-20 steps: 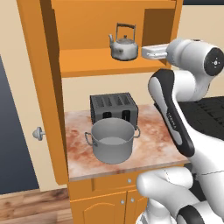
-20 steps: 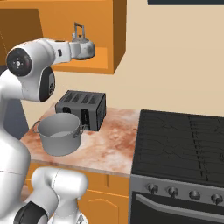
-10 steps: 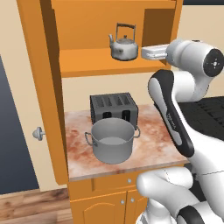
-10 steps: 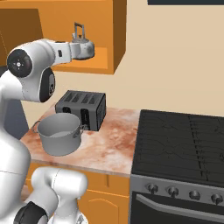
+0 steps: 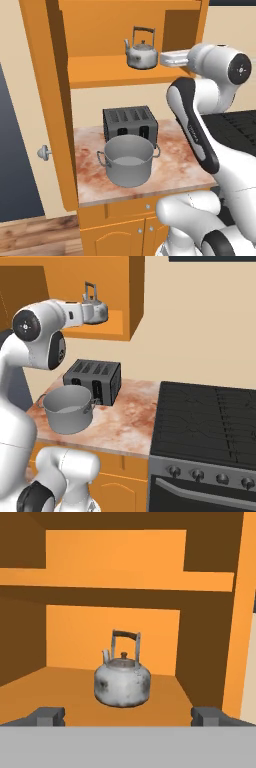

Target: Pick the kettle from the cabinet and place it on a stove burner. Then pick the pot from the counter and place it on another stove burner. Finally, turn both burners on.

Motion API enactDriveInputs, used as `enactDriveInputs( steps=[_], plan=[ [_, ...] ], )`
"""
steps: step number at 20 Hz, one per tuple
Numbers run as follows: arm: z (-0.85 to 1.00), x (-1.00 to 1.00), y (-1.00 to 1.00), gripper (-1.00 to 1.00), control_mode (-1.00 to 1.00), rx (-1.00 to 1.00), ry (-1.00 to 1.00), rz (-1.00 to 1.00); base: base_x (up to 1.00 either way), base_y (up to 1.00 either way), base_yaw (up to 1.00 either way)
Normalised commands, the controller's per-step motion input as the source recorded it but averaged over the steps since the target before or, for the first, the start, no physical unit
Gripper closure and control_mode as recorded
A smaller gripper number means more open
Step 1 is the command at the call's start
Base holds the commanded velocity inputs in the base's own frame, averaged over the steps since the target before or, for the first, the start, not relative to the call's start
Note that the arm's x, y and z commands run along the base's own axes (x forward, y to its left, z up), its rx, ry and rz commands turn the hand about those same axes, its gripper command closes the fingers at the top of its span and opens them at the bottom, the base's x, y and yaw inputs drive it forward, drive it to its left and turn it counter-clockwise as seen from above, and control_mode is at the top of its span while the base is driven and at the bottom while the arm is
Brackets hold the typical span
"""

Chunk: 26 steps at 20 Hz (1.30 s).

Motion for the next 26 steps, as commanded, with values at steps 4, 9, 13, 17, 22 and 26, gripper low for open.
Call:
enactDriveInputs(
  steps=[4, 9, 13, 17, 22, 26],
  plan=[
    [0.0, 0.36, 0.0, -1.0, -1.0, 0.0, 0.01, 0.0, 0.0, 0.0, 0.0],
    [0.0, 0.42, 0.01, -1.0, -1.0, 0.0, 0.01, 0.0, 0.0, 0.0, 0.0],
    [0.01, 0.37, 0.08, -1.0, -1.0, -0.02, 0.0, 0.0, 0.0, 0.0, 0.0],
    [0.06, 0.25, 0.08, -1.0, -1.0, -0.04, 0.0, -0.01, 0.0, 0.0, 0.0],
    [0.07, 0.18, 0.03, -1.0, -1.0, -0.04, 0.02, -0.06, 0.0, 0.0, 0.0],
    [0.05, 0.18, 0.01, -1.0, -1.0, -0.02, 0.04, -0.07, 0.0, 0.0, 0.0]
  ],
)
